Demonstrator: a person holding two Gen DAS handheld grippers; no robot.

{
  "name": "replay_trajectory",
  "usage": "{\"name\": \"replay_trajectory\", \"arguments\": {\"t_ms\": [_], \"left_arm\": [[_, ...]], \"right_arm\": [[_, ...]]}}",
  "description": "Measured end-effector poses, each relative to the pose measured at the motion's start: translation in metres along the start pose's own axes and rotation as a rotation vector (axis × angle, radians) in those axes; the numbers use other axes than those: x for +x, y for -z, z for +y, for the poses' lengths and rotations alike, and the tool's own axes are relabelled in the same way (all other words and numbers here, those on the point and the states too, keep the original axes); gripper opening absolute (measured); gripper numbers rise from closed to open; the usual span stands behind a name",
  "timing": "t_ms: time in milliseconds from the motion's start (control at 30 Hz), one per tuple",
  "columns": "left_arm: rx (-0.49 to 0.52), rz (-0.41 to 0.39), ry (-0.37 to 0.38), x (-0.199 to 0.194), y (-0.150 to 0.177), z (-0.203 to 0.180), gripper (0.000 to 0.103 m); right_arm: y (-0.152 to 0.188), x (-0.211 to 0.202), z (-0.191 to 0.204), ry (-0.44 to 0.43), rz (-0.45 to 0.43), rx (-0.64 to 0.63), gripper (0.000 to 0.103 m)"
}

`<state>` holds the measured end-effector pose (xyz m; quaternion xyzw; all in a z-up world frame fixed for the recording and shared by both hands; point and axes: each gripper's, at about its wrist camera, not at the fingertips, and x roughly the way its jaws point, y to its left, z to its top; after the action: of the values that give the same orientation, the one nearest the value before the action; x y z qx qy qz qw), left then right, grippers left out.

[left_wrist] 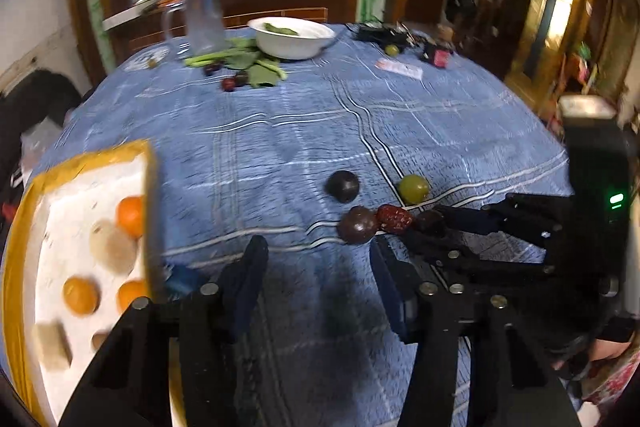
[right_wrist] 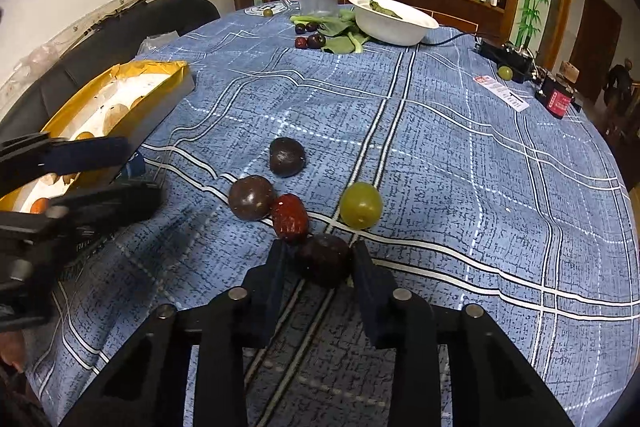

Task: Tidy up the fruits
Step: 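Grasp a dark plum with the right tool while the left tool grasps another dark plum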

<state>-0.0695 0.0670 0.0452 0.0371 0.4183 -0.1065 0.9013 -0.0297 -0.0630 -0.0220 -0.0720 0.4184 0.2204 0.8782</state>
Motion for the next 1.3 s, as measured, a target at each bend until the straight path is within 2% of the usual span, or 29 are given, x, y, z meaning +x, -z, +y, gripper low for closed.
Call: {"name": "replay_trajectory", "arguments": {"t_ms": [67, 267, 367, 533, 667, 867, 1067, 1167, 1300], "left_arm": [[0.000, 0.025, 0.007, 0.012, -0.005, -0.003, 0.051], [-0.178, 0.088, 0.104, 0.042, -0.031, 0.016, 0.050], [-0.177, 0.090, 0.089, 0.054, -0.041, 0.011, 0.050], [-0.120, 0.120, 0.075, 0.077, -0.046, -0.003, 0.050], [-0.061, 0.106, 0.013, 0.083, -0.044, -0.010, 0.025], [-0.101, 0.082, 0.025, 0.065, -0.040, 0.001, 0.023], [-0.185, 0.020, 0.036, 0.021, -0.028, 0.027, 0.024], [-0.240, -0.015, 0.021, -0.004, -0.016, 0.049, 0.024], [-0.311, -0.048, -0.049, -0.037, 0.005, 0.087, 0.024]], "right_arm": [[-0.001, 0.000, -0.006, -0.011, -0.002, 0.014, 0.030], [-0.001, -0.002, -0.023, -0.058, -0.008, 0.088, 0.030], [0.000, -0.002, -0.025, -0.069, -0.009, 0.101, 0.030], [0.000, -0.002, -0.022, -0.060, -0.012, 0.094, 0.030], [0.000, -0.002, -0.022, -0.058, -0.013, 0.095, 0.030], [0.000, -0.003, -0.024, -0.081, -0.017, 0.107, 0.029], [0.002, -0.009, -0.019, -0.133, -0.036, 0.103, 0.029], [0.003, -0.014, -0.013, -0.150, -0.055, 0.097, 0.029], [0.001, -0.024, 0.000, -0.170, -0.082, 0.092, 0.029]]}}
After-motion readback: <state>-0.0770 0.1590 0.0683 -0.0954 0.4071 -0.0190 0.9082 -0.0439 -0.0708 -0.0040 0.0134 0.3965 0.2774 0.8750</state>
